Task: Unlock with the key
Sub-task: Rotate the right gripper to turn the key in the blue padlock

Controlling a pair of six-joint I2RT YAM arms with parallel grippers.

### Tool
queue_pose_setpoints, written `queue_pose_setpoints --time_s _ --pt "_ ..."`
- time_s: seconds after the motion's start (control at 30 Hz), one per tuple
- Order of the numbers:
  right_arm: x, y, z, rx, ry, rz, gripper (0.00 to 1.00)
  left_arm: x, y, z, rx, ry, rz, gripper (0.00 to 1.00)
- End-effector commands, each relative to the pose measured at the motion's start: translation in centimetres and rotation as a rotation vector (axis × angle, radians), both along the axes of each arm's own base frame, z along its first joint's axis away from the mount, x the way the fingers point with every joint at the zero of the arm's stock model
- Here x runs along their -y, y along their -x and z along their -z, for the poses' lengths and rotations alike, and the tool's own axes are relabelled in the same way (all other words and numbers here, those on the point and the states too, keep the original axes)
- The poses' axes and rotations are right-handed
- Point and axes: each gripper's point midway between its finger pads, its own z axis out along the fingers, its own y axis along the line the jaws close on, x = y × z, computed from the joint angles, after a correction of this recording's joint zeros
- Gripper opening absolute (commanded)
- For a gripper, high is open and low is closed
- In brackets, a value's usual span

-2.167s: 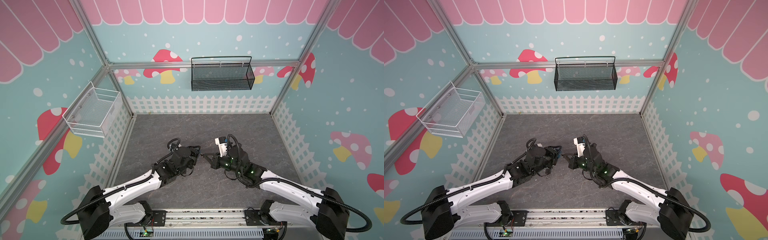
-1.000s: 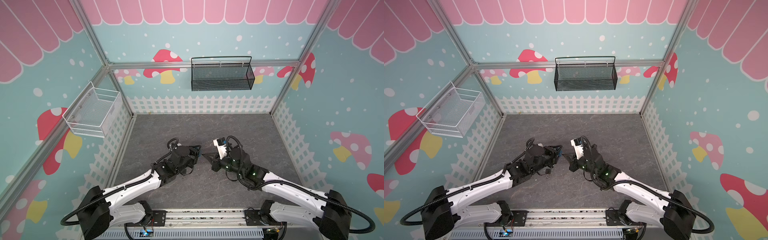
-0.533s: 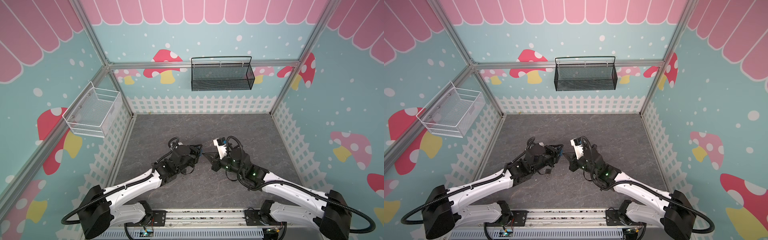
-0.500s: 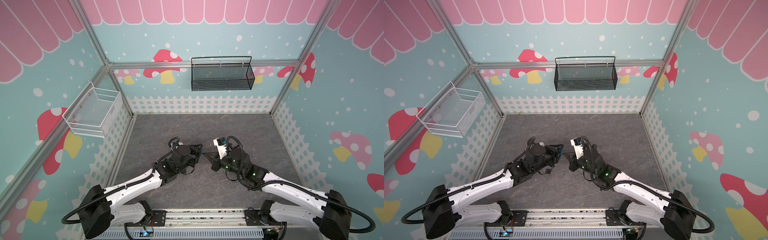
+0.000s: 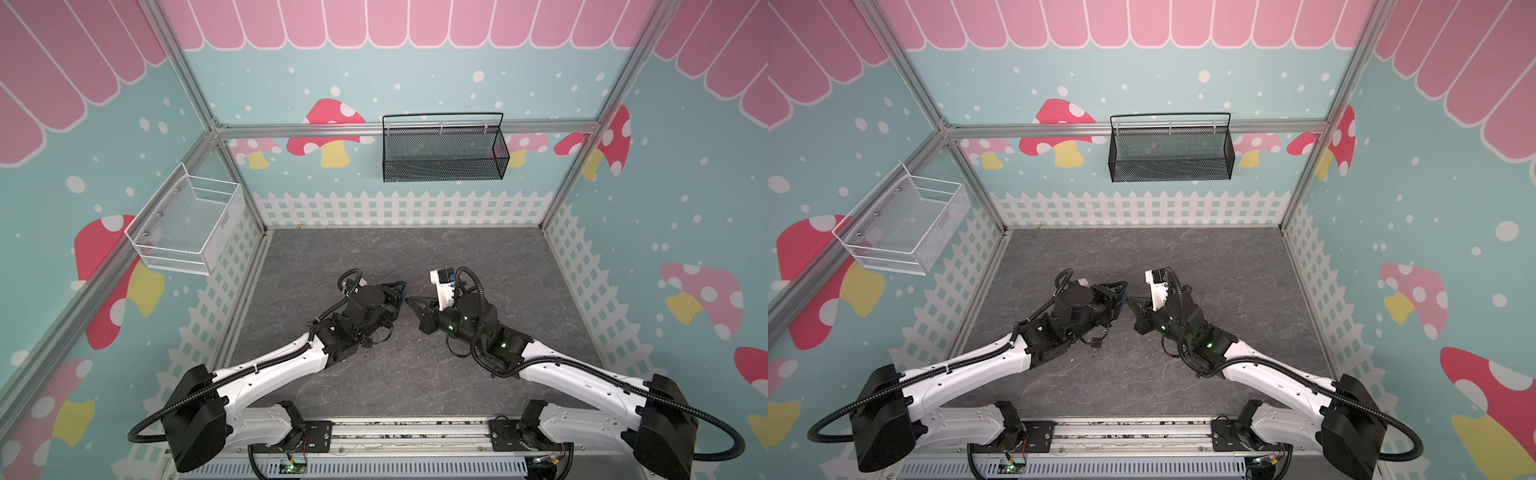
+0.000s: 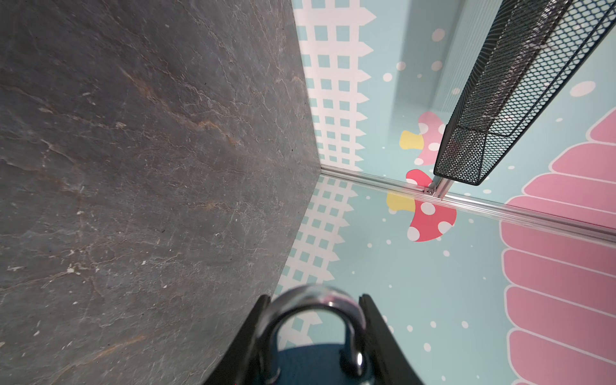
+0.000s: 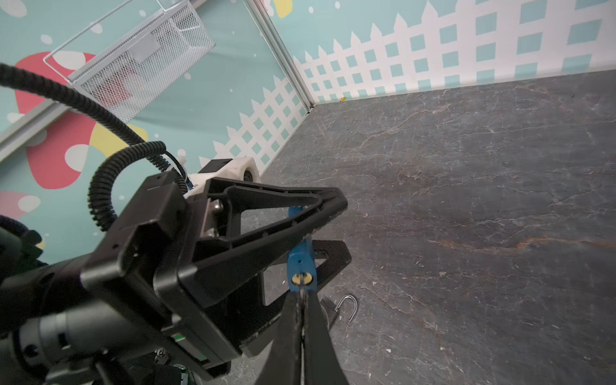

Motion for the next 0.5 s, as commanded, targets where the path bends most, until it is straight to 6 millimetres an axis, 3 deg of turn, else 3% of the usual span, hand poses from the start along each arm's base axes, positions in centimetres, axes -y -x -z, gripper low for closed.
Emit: queue_pose_setpoints --time_s 0.0,0.2,0.33,0.47 --pt "-2.0 1.9 -4.7 -0.077 -0.251 -0.129 0.00 3.4 2.3 -3.4 0.071 0.097 0.159 0.00" --pt "-1.0 2.1 -4.3 -0.263 -0.372 -0.122 0.00 2.3 1.5 -1.4 0.054 0.080 0.125 0.00" --pt "-0.5 2.3 -4.2 -0.293 -0.393 -0.114 0.00 1.7 1.1 -0.9 0.057 0.048 0.106 0.00" --pt "-0.5 2.4 -2.7 -0.375 -0.404 -0.112 0.00 1.2 0.7 -0.4 0.048 0.033 0.088 0.00"
